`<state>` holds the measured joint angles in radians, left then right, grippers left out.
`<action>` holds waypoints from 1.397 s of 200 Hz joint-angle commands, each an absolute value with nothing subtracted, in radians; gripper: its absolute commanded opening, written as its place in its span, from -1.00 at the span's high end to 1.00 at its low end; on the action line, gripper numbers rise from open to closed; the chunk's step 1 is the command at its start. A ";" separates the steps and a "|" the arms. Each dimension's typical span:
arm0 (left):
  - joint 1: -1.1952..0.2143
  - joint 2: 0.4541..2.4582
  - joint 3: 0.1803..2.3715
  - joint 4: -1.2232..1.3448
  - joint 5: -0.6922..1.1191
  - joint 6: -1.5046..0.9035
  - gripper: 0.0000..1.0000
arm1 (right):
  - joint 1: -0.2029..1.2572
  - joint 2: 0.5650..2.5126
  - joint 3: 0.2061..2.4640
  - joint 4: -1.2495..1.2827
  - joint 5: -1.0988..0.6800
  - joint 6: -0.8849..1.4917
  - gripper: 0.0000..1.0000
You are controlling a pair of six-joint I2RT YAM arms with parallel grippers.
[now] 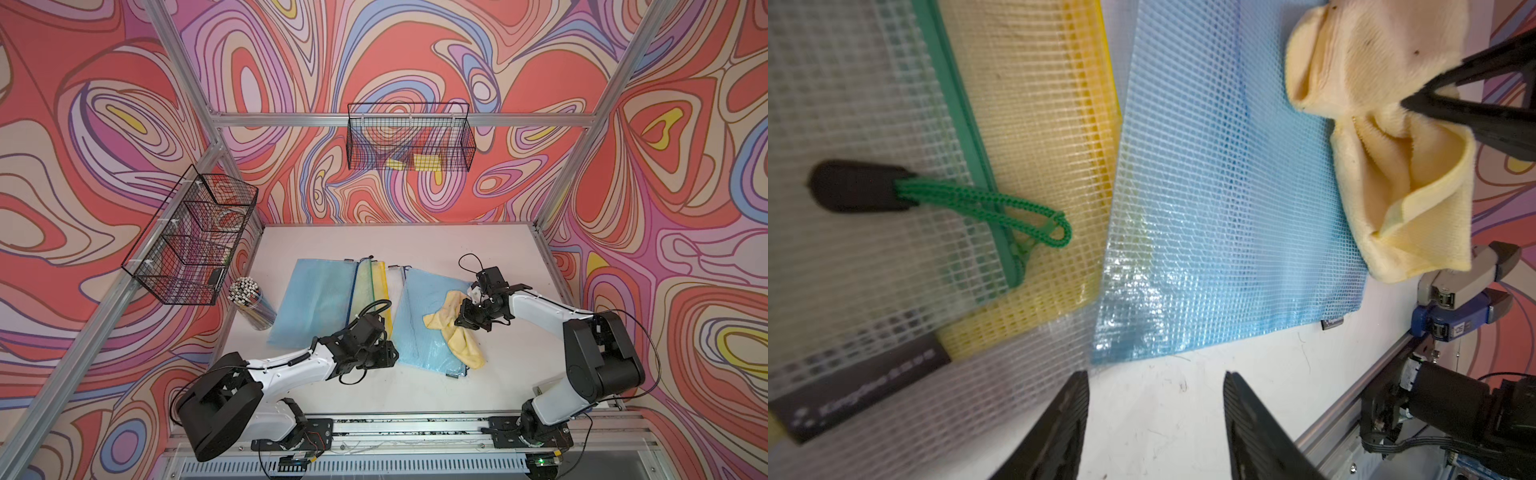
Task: Wipe the document bag
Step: Wipe the dirt from the document bag.
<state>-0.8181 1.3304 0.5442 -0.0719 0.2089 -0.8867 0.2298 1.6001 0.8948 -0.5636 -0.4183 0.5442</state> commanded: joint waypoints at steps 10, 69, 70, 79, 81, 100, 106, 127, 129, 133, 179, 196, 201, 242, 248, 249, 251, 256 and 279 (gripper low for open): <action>-0.810 1.378 0.532 -0.037 0.194 -0.894 -0.06 | 0.235 1.607 0.885 -0.550 -0.408 0.545 1.00; -0.810 1.420 0.489 0.050 0.188 -0.920 0.01 | 0.236 1.601 0.887 -0.558 -0.405 0.543 1.00; -0.809 1.420 0.489 0.052 0.188 -0.921 0.01 | 0.234 1.600 0.887 -0.558 -0.405 0.543 1.00; -0.808 1.424 0.484 0.068 0.191 -0.926 0.04 | 0.235 1.601 0.885 -0.559 -0.403 0.543 1.00; -0.808 1.425 0.483 0.072 0.192 -0.928 0.05 | 0.235 1.599 0.885 -0.559 -0.403 0.542 1.00; -0.808 1.432 0.478 0.100 0.202 -0.938 0.20 | 0.235 1.600 0.885 -0.560 -0.403 0.543 1.00; -0.808 1.431 0.478 0.103 0.204 -0.940 0.27 | 0.234 1.599 0.885 -0.561 -0.403 0.542 1.00; -0.808 1.415 0.476 0.104 0.195 -0.946 0.53 | 0.234 1.600 0.885 -0.561 -0.405 0.543 1.00; -0.808 1.413 0.476 0.105 0.195 -0.946 0.55 | 0.235 1.600 0.886 -0.561 -0.405 0.543 1.00; -0.807 1.409 0.476 0.106 0.193 -0.946 0.57 | 0.234 1.600 0.885 -0.561 -0.406 0.543 1.00; -0.808 1.382 0.502 0.085 0.193 -0.939 1.00 | 0.245 1.582 0.900 -0.578 -0.395 0.540 1.00; -0.808 1.378 0.506 0.081 0.198 -0.937 1.00 | 0.280 1.548 0.932 -0.601 -0.380 0.539 1.00; -0.807 1.378 0.506 0.080 0.198 -0.937 1.00 | 0.295 1.536 0.945 -0.606 -0.377 0.542 1.00; -0.808 1.382 0.552 0.072 0.207 -0.933 1.00 | 0.463 1.541 1.065 -0.592 -0.426 0.588 1.00; -0.808 1.382 0.554 0.071 0.207 -0.933 1.00 | 0.492 1.559 1.079 -0.583 -0.433 0.595 1.00; -0.807 1.381 0.554 0.071 0.206 -0.932 1.00 | 0.496 1.561 1.081 -0.581 -0.434 0.597 1.00; -0.808 1.382 0.555 0.071 0.206 -0.932 1.00 | 0.505 1.569 1.085 -0.576 -0.437 0.598 1.00; -0.808 1.382 0.555 0.070 0.206 -0.933 1.00 | 0.526 1.588 1.094 -0.562 -0.445 0.607 1.00; -0.807 1.382 0.558 0.068 0.205 -0.934 1.00 | 0.609 1.688 1.106 -0.480 -0.469 0.662 1.00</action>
<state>-0.8101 1.3945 0.5388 0.0853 0.2092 -0.9283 0.5411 1.5887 1.1004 -0.5457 -0.4328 0.5983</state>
